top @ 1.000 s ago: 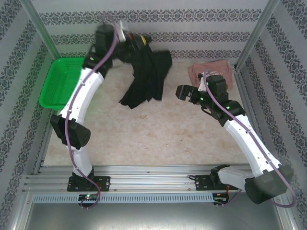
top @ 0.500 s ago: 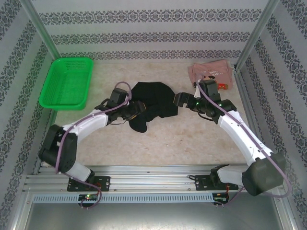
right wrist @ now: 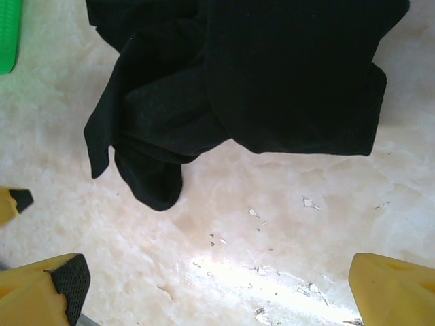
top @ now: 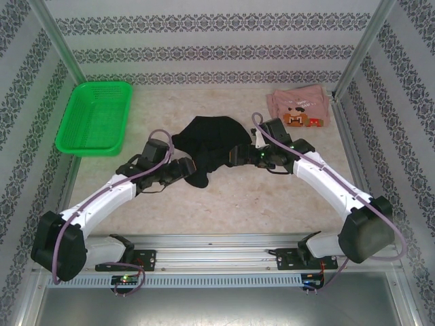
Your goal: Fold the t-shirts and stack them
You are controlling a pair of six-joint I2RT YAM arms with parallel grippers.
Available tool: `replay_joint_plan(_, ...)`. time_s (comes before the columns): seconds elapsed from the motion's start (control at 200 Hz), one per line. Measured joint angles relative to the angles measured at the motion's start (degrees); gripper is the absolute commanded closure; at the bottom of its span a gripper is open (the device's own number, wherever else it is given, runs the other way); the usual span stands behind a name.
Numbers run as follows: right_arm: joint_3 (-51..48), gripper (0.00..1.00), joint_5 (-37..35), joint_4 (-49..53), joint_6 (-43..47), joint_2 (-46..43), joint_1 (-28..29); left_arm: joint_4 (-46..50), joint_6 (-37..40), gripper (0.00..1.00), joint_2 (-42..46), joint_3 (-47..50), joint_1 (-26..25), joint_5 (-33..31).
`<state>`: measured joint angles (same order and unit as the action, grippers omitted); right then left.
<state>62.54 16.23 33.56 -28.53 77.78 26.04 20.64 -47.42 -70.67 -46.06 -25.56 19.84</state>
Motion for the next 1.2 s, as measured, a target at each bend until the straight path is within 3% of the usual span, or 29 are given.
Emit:
replay_joint_plan(0.18, -3.3, 0.02, 1.9, -2.4, 1.1, -4.7, 0.0, 2.4, 2.8, 0.34, -2.8, 1.1, -1.0, -0.7)
replay_joint_plan(0.35, -4.3, 0.02, 2.8, -4.2, 1.6, -7.6, 0.0, 1.2, 5.1, 0.44, -11.4, 1.1, -1.2, -0.9)
replay_joint_plan(0.52, -5.0, 0.02, 2.8, -4.7, 1.6, -8.5, 0.0, -0.5, 6.5, 0.46, -20.1, -0.2, -1.5, -2.0)
replay_joint_plan(0.859, -7.6, 0.02, 2.7, -5.1, 1.5, -9.5, 0.0, 4.7, 4.5, 0.51, -25.4, -6.9, -2.1, -3.8)
replay_joint_plan(1.079, -9.1, 0.02, 2.3, -5.3, 2.6, -5.0, -0.4, 6.6, 4.3, 0.51, -27.7, -10.4, -2.7, -4.8)
replay_joint_plan(1.199, -9.1, 0.02, 2.4, -5.6, 4.1, 0.9, -1.6, -2.5, 4.3, 0.51, -29.6, -12.1, -3.0, -5.5)
